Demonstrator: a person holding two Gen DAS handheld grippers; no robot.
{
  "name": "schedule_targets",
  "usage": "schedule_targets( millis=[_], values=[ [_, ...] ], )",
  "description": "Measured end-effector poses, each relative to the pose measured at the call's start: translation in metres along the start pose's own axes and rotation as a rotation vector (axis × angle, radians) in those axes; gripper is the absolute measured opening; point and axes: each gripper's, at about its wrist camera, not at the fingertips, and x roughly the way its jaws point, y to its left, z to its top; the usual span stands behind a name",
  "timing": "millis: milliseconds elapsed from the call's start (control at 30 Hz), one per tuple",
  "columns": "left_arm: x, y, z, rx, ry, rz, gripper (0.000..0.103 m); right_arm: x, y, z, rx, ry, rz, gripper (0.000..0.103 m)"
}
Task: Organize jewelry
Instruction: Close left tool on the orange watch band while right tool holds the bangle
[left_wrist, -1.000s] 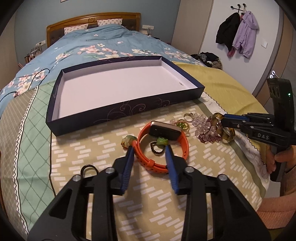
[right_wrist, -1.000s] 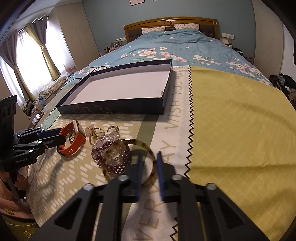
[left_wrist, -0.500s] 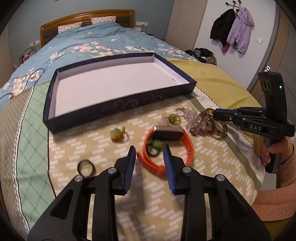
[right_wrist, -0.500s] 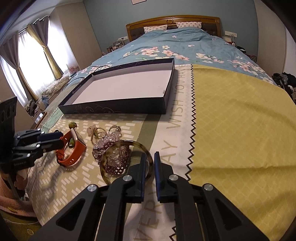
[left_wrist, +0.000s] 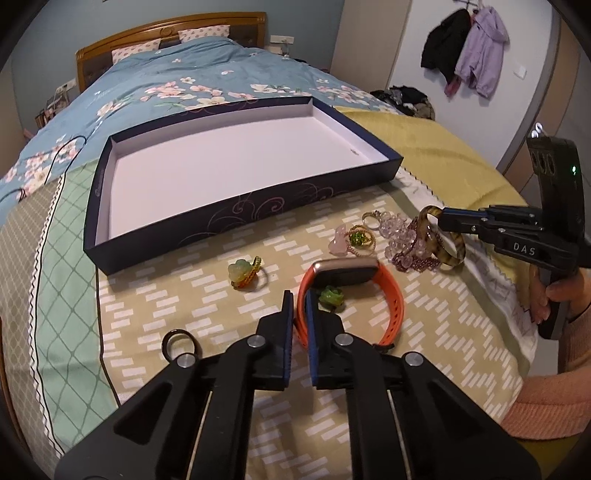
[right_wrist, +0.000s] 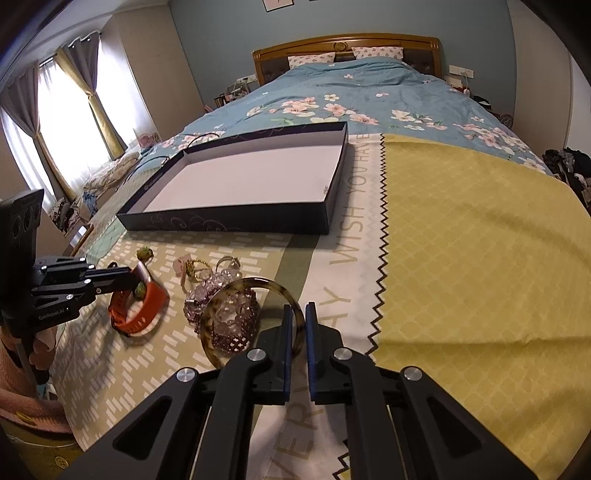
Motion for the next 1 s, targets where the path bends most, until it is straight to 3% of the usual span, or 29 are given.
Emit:
schedule_targets(
  millis=[400, 567, 667, 933, 1000],
  values=[
    [-0.037, 0.023, 0.01, -0.098, -0.102, -0.012, 0.004, -0.013, 0.01, 0.026, -0.026, -0.068, 0.029, 0.006],
    [-0.025, 0.021, 0.0, -0.053, -0.035, -0.028, 0.001, -0.007, 0.02, 0.031, -0.053, -0.063, 0.043, 0.006],
    [-0.019, 0.018, -0.007, -0.022, -0.018, -0.009, 0.01, -0.002, 0.021, 0.029, -0.052, -0.05, 0.046, 0.006],
    [-0.018, 0.017, -0.001, 0.034, -0.033, 0.057, 0.013, 0.002, 0.023, 0.024, -0.04, -0.034, 0.048, 0.006],
    [-0.023, 0.018, 0.0, 0.039, -0.052, 0.079, 0.02, 0.003, 0.022, 0.023, -0.038, -0.034, 0.051, 0.006]
  ],
)
